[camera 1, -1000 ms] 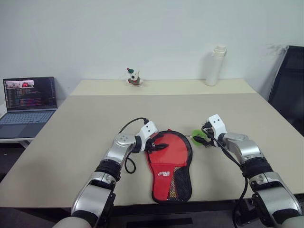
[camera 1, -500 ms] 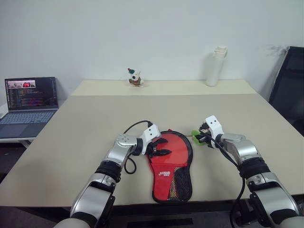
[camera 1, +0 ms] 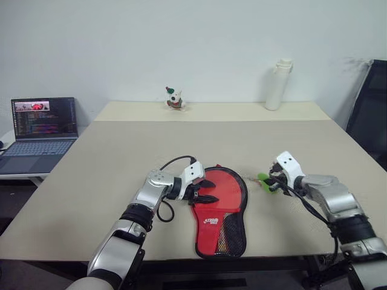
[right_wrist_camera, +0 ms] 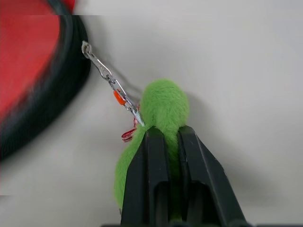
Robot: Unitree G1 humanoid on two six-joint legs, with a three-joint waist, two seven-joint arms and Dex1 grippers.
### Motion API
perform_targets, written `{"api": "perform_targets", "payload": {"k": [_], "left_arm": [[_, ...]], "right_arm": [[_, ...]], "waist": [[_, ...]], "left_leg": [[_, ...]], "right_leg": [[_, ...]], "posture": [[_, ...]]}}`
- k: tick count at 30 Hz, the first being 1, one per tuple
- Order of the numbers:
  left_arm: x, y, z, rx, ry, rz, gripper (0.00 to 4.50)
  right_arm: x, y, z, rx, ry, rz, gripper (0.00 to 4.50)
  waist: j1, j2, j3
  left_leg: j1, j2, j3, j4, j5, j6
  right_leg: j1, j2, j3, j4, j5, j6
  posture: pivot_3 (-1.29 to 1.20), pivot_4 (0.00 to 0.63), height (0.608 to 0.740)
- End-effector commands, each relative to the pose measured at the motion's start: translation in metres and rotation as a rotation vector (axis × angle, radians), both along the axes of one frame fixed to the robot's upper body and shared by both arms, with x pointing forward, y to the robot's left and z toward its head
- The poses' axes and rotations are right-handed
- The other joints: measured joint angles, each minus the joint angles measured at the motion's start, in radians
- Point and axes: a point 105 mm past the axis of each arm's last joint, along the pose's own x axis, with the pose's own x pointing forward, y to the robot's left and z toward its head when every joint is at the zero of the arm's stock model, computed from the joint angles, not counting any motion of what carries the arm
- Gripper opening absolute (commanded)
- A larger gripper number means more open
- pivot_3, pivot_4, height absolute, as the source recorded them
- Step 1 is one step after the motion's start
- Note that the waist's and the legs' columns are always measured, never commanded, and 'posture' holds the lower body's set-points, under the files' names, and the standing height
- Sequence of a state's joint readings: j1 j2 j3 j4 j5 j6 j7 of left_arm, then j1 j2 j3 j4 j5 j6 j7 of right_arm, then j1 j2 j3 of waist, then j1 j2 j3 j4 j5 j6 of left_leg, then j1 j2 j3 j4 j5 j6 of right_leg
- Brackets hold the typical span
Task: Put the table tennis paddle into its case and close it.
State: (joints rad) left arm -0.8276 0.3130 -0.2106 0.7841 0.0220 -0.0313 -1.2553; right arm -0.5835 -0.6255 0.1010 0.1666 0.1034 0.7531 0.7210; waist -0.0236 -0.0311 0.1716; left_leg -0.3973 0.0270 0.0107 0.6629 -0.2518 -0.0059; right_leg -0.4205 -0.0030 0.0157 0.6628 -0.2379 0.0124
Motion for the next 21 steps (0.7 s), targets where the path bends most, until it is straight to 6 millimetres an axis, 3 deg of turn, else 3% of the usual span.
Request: {"api": "perform_targets", "payload": {"k": [1, 5, 13, 21], "left_arm": [[-0.016, 0.004, -0.036, 0.103, 0.109, -0.032, 2.81], [-0.018, 0.000, -0.038, 0.111, 0.111, -0.041, 2.81], [-0.017, -0.004, -0.038, 0.113, 0.112, -0.044, 2.81], [-0.019, -0.009, -0.042, 0.113, 0.116, -0.048, 2.81]], "right_arm": [[-0.021, -0.011, 0.014, -0.040, -0.004, 0.032, 0.07], [-0.056, -0.004, 0.014, -0.044, 0.065, 0.129, 0.07], [-0.136, 0.034, -0.001, 0.008, 0.254, 0.355, 0.07], [-0.188, 0.052, -0.010, 0.044, 0.386, 0.481, 0.07]], "waist": [[0.002, 0.001, -0.001], [0.012, 0.002, -0.002], [0.022, 0.002, -0.004], [0.028, 0.002, -0.007]], "left_leg": [[0.000, 0.000, 0.000, 0.000, 0.000, 0.000], [-0.001, 0.000, -0.001, 0.000, 0.000, 0.000], [0.000, 0.000, -0.002, 0.000, 0.000, 0.000], [-0.001, 0.000, -0.003, 0.000, 0.000, 0.000]], "right_leg": [[0.000, 0.000, 0.000, 0.000, 0.000, 0.000], [0.001, 0.000, -0.001, -0.001, 0.000, 0.000], [0.002, 0.001, -0.002, -0.003, 0.000, 0.000], [0.004, 0.000, -0.004, -0.007, -0.001, 0.001]], "posture": [[0.00, 0.150, 0.740], [0.00, 0.150, 0.740], [0.00, 0.150, 0.740], [0.00, 0.150, 0.740]]}}
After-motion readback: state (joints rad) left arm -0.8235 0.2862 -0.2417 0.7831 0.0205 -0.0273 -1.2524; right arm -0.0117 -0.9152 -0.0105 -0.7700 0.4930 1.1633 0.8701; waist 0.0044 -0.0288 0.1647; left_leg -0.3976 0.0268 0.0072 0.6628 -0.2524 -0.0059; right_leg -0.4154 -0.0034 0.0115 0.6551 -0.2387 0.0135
